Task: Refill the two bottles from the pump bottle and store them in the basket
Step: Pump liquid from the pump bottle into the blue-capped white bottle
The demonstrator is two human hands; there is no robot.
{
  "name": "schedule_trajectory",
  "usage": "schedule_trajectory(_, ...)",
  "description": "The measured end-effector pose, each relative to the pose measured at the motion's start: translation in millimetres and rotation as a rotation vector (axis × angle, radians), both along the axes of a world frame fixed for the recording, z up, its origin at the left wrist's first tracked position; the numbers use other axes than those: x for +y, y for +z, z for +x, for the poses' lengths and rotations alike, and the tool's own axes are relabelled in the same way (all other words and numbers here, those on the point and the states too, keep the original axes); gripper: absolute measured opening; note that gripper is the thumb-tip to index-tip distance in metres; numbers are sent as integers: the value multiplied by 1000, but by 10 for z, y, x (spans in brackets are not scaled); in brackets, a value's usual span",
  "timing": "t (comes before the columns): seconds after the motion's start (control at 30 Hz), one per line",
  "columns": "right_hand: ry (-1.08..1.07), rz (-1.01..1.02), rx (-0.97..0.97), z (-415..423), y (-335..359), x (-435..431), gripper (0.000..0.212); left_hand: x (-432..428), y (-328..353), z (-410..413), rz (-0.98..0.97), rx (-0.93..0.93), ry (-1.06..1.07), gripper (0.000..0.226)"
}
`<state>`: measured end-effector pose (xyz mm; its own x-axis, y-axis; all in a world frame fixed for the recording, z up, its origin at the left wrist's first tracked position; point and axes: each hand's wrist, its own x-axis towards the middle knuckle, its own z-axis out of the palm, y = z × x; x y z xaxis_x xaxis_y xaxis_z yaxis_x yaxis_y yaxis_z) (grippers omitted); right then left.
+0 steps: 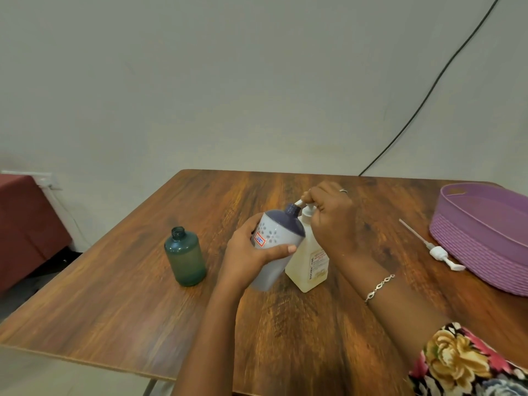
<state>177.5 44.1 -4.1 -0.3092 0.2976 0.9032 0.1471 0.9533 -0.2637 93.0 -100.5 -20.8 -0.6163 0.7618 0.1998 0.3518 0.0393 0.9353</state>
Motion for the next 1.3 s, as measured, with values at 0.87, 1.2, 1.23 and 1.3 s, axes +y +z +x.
schedule_trajectory(0.87,27,-76,25,33,42,4,23,54,16,33,-6,1,-4,68)
schedule_trajectory(1.2,175,-558,19,144,206,14,28,42,5,18,-14,26,-16,79)
schedule_trajectory(1.23,245,-738,49,145,246,30,28,41,6,20,-17,24,-18,83)
schedule_trajectory(1.3,363,-986,124,162,279,47,24,39,17,33,-17,21,-19,75)
